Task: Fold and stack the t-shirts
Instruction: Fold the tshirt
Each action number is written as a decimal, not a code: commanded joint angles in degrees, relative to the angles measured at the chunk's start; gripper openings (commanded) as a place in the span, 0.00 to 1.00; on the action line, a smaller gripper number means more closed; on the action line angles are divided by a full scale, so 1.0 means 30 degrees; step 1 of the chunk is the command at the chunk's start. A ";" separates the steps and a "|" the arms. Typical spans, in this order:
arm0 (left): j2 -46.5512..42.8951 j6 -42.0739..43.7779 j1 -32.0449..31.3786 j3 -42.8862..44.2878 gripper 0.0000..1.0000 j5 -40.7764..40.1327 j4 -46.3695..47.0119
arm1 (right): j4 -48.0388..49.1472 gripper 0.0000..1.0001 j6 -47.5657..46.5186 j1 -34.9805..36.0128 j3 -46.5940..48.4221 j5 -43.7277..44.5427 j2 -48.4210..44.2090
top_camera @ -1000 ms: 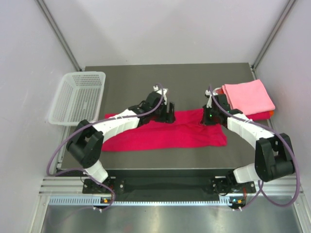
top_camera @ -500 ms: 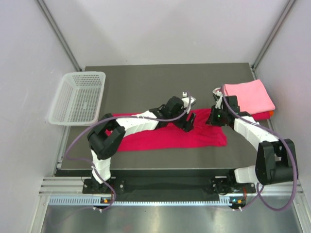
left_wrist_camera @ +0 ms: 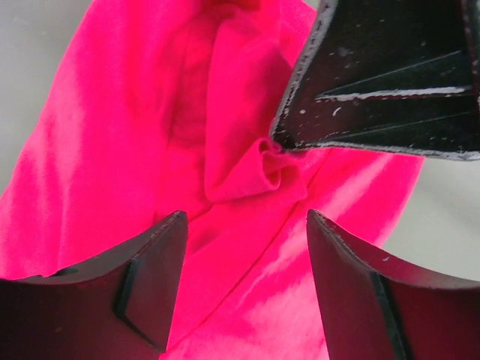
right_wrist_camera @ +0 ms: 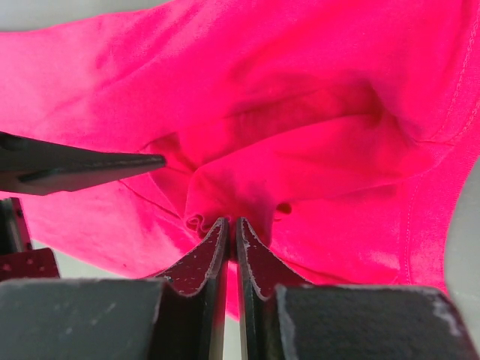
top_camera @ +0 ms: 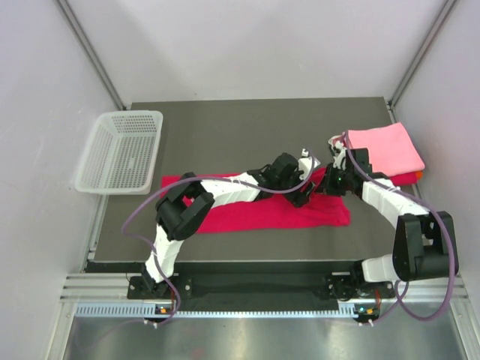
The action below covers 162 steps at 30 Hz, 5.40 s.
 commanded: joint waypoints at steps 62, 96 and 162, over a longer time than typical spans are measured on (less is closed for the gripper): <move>-0.7786 -0.6029 -0.0801 -0.9659 0.47 -0.2294 0.6171 | 0.1847 0.46 0.4260 -0.1788 -0.5808 0.4847 -0.6662; -0.7669 -0.9576 -0.0127 -1.0831 0.46 -0.1828 0.6258 | -0.2692 0.00 0.5899 -0.2403 -0.5661 0.8216 -1.1698; -0.7170 -1.0456 1.0302 -1.2003 0.44 -0.2824 -0.0509 | 0.5301 0.34 0.4201 -0.2755 -0.5310 0.4582 -0.4466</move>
